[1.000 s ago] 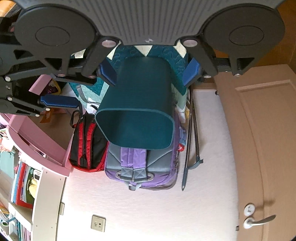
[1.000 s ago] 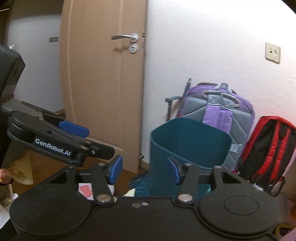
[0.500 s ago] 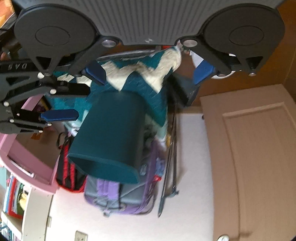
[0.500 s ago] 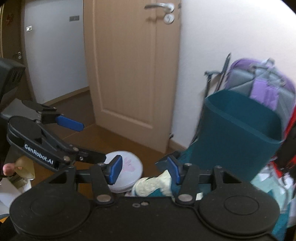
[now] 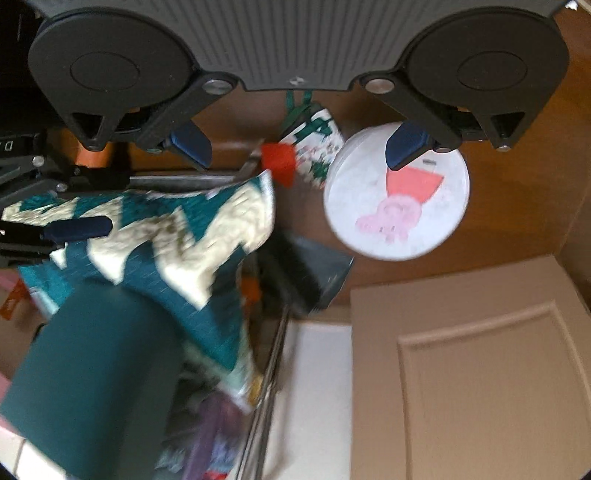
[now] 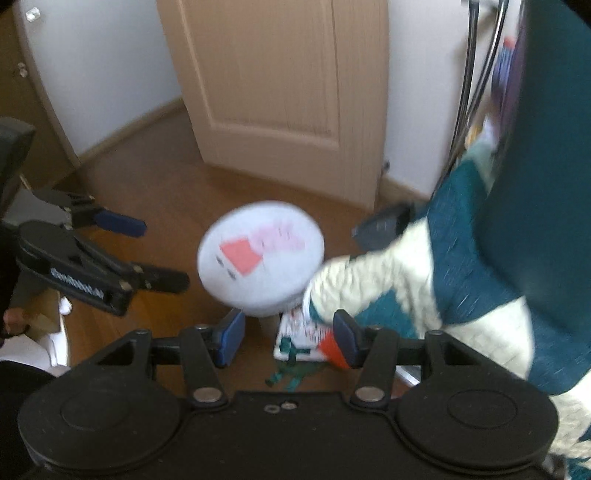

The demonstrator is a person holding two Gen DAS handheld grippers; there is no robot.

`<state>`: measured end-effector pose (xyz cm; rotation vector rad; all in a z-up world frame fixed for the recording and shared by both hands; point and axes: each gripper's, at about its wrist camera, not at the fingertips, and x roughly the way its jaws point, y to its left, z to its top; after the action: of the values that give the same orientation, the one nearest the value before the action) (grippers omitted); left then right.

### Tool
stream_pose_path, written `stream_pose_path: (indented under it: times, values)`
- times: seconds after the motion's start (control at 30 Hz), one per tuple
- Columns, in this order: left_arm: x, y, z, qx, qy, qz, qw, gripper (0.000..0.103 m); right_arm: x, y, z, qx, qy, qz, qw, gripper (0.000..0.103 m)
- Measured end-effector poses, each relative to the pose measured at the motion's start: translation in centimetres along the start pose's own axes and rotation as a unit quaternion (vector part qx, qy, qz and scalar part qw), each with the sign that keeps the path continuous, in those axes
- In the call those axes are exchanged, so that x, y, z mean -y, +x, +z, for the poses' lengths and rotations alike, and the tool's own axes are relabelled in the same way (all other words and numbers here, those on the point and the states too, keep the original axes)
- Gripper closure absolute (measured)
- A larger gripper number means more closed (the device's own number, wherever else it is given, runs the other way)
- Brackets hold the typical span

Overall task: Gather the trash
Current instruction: 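Lower both tools back to the trash beside the white stool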

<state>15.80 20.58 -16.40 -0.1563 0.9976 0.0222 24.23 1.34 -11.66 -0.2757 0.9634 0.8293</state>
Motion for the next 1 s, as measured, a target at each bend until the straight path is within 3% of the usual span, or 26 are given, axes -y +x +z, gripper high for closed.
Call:
stream_pose_path:
  times: [0.2, 0.5, 1.0]
  values:
    - [-2.2, 7.3, -3.1, -0.027, 0.003, 0.002, 0.9996, 0.002, 0.6, 7.7, -3.3, -0.063, 0.010, 0.002, 0.998, 0.050]
    - [-4.0, 18.1, -8.3, -0.069, -0.011, 0.001, 0.9975, 0.002, 2.0, 20.0, -5.3, -0.150, 0.020, -0.003, 0.988, 0.051]
    - [-4.2, 31.1, -12.5, -0.118, -0.043, -0.002, 0.9920, 0.003, 2.8, 34.0, -6.9, -0.194, 0.004, -0.057, 0.979, 0.054]
